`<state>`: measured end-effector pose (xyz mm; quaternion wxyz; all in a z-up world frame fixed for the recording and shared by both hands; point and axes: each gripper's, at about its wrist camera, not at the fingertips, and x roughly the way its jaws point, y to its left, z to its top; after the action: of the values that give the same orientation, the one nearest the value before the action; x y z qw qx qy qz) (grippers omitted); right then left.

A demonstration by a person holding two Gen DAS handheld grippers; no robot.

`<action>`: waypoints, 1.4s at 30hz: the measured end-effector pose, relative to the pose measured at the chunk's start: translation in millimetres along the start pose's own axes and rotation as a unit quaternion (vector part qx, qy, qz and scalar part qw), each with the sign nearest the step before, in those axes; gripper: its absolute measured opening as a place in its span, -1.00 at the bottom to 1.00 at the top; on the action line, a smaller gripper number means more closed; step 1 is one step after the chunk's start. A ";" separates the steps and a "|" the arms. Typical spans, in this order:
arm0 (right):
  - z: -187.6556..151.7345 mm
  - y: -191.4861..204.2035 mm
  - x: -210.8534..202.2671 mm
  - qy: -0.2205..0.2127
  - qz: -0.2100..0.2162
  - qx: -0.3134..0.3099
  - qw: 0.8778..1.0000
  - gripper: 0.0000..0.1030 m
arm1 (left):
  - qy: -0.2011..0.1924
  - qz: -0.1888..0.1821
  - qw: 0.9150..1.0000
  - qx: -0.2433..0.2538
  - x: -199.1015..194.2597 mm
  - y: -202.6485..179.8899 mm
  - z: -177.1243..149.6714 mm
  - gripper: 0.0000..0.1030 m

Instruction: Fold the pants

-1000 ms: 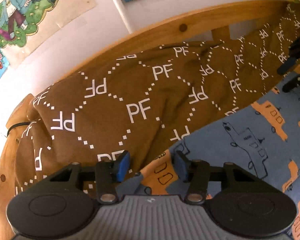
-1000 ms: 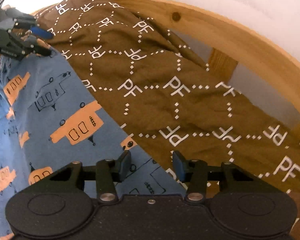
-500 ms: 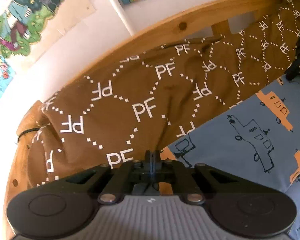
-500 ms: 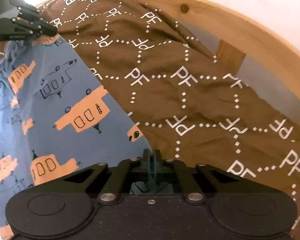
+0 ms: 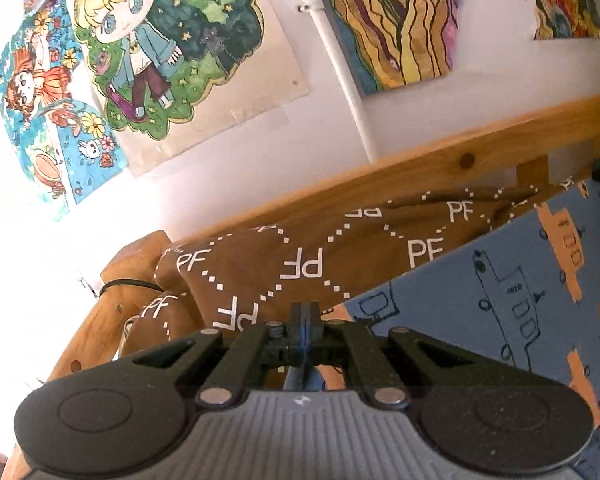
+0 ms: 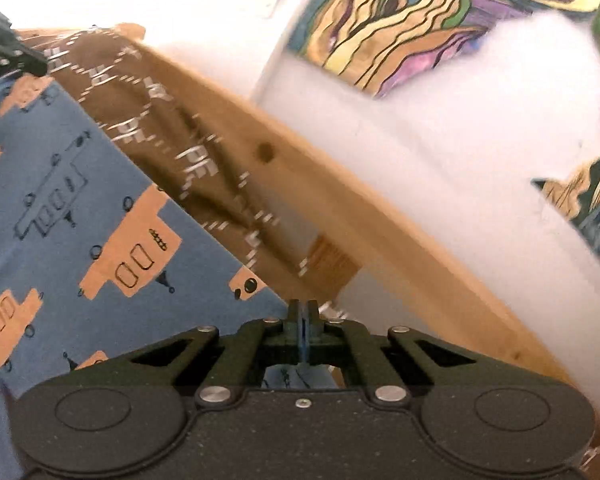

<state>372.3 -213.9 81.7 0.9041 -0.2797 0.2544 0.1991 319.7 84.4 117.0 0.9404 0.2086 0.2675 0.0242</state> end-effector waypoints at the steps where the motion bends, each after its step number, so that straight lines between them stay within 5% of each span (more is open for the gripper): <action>1: 3.0 -0.4 7.5 0.004 0.003 0.004 1.000 -1.00 | 0.004 0.006 1.000 0.005 4.2 -1.1 -0.8 -1.00; 8: 0.7 8.7 49.0 0.027 -0.041 0.019 0.999 -1.00 | 0.013 0.034 0.999 -0.012 19.7 -0.1 -8.3 -1.00; 11: 0.5 5.6 54.2 0.026 -0.012 0.038 0.999 -1.00 | 0.026 0.007 1.000 0.000 24.1 1.4 -9.4 -0.99; 14: 0.5 7.0 52.3 0.012 0.032 0.040 0.999 -0.56 | 0.022 -0.007 1.000 0.000 24.3 5.4 -13.3 -0.79; 17: 1.3 12.4 41.7 -0.007 0.070 0.045 0.997 -0.18 | 0.022 -0.035 0.998 -0.040 22.8 17.3 -14.4 -0.10; 19: 6.4 14.6 36.6 -0.022 0.105 0.042 0.993 0.27 | 0.012 -0.048 0.997 -0.054 19.7 24.9 -13.8 0.07; 24: 24.9 27.4 43.0 -0.017 0.173 0.022 0.985 0.33 | 0.004 -0.099 0.994 -0.056 15.1 37.1 -10.1 0.28; 29: 25.5 21.6 61.1 0.046 0.206 0.037 0.977 0.32 | 0.047 -0.119 0.991 -0.043 25.6 32.3 -15.2 0.09; 32: 22.3 15.8 68.0 0.051 0.199 0.059 0.977 0.14 | 0.075 -0.125 0.989 -0.025 31.4 28.0 -15.5 -0.53; 33: 21.3 15.5 71.7 0.060 0.197 0.065 0.976 -0.13 | 0.080 -0.130 0.988 -0.022 31.2 26.4 -15.7 -0.80; 34: 21.2 16.5 75.0 0.070 0.198 0.069 0.975 -0.48 | 0.088 -0.129 0.988 -0.017 32.0 24.0 -14.5 -0.84; 36: 18.9 18.4 75.1 0.073 0.196 0.063 0.976 -0.87 | 0.093 -0.117 0.989 -0.013 32.0 18.4 -13.1 -0.92; 42: 21.1 23.9 41.4 0.026 0.152 0.045 0.987 -1.00 | 0.059 -0.064 0.996 0.000 11.3 6.0 -9.3 -0.93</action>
<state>400.5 -173.8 63.5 0.8681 -0.2013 0.3260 0.3155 325.1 95.1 106.7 0.9227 0.1890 0.3351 -0.0241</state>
